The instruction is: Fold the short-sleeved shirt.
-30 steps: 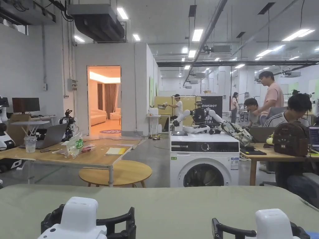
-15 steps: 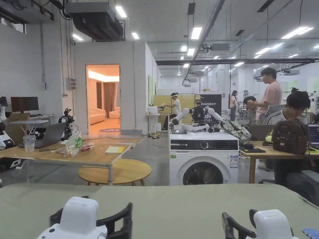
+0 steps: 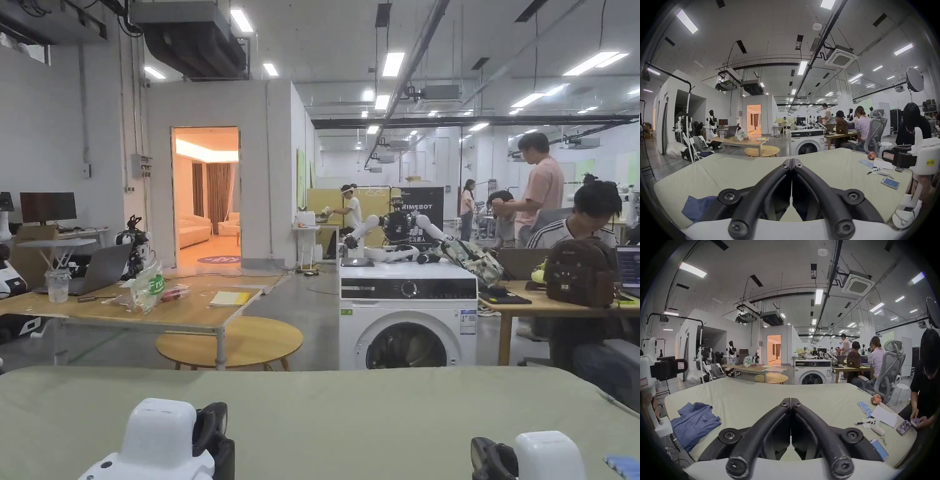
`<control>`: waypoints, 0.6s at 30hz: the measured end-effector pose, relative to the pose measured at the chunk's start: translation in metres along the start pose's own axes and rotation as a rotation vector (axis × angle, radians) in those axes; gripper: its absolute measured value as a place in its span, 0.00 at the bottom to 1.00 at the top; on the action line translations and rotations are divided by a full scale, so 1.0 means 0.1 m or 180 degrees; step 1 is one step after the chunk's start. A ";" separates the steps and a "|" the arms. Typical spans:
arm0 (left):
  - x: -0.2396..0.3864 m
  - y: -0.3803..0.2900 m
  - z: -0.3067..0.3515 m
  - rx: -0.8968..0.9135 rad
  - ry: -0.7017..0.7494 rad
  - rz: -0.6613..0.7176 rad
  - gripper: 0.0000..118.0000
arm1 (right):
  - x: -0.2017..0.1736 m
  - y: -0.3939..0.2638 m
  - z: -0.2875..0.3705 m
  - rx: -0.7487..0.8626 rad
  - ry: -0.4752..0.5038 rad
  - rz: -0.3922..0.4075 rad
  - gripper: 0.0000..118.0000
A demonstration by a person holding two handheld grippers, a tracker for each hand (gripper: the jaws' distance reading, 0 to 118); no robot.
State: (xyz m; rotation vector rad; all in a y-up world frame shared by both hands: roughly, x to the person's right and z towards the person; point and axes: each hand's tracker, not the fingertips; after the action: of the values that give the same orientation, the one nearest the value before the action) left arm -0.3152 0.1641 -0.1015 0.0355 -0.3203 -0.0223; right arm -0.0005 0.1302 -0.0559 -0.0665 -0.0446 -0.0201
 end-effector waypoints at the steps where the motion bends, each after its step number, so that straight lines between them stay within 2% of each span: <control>1: 0.00 0.00 0.00 0.0003 0.0023 0.0001 0.00 | 0.00 0.00 0.00 0.0002 0.0006 0.0009 0.00; 9: -0.15 0.00 0.12 -0.0023 0.0086 -0.0031 0.00 | -0.17 0.02 -0.09 -0.0004 0.0094 0.0035 0.00; 11: -0.25 0.01 0.19 -0.0036 0.0102 -0.0067 0.00 | -0.31 0.02 -0.20 -0.0040 0.0231 0.0019 0.00; 13: -0.41 0.01 0.31 -0.0037 0.0342 -0.0125 0.00 | -0.55 0.02 -0.29 -0.0051 0.0482 -0.0034 0.00; 18: -0.93 -0.01 0.69 -0.0104 0.0807 -0.0018 0.00 | -1.26 -0.01 -0.46 -0.0050 0.1023 0.0032 0.00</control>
State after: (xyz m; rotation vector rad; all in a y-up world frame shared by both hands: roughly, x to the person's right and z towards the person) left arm -0.4253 0.1632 -0.0656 0.0067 -0.0663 -0.0282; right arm -0.1242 0.1286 -0.1074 -0.0784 0.2771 -0.0209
